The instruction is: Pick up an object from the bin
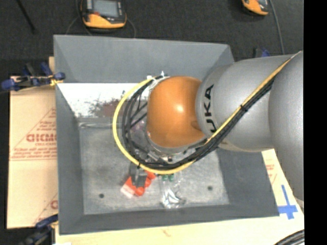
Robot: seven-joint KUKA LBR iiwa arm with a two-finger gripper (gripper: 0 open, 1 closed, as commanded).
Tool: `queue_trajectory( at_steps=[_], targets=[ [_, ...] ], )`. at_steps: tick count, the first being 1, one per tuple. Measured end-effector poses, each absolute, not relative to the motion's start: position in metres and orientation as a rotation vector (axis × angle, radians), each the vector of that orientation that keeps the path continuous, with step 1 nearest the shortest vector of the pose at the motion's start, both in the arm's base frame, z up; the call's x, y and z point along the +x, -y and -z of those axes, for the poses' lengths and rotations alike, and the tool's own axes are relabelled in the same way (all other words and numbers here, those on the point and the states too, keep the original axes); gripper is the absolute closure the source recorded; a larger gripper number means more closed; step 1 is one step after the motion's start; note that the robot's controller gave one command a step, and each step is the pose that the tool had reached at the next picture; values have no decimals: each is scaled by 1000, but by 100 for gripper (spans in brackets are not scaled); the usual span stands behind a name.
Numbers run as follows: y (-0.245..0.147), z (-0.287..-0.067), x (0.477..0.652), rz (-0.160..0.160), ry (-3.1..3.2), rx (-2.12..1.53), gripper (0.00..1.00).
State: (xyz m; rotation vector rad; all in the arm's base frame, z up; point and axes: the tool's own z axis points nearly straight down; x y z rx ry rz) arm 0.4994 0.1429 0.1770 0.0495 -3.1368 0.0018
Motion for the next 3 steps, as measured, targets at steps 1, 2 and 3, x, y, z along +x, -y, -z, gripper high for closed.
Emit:
queue_trajectory(
  at_steps=[1,2,3],
  targets=[
    [-143,-181,501,2,3144,45,0],
    [-99,-69,572,0,3132,226,0],
    [-117,-72,540,-1,3002,941,0]
  ],
)
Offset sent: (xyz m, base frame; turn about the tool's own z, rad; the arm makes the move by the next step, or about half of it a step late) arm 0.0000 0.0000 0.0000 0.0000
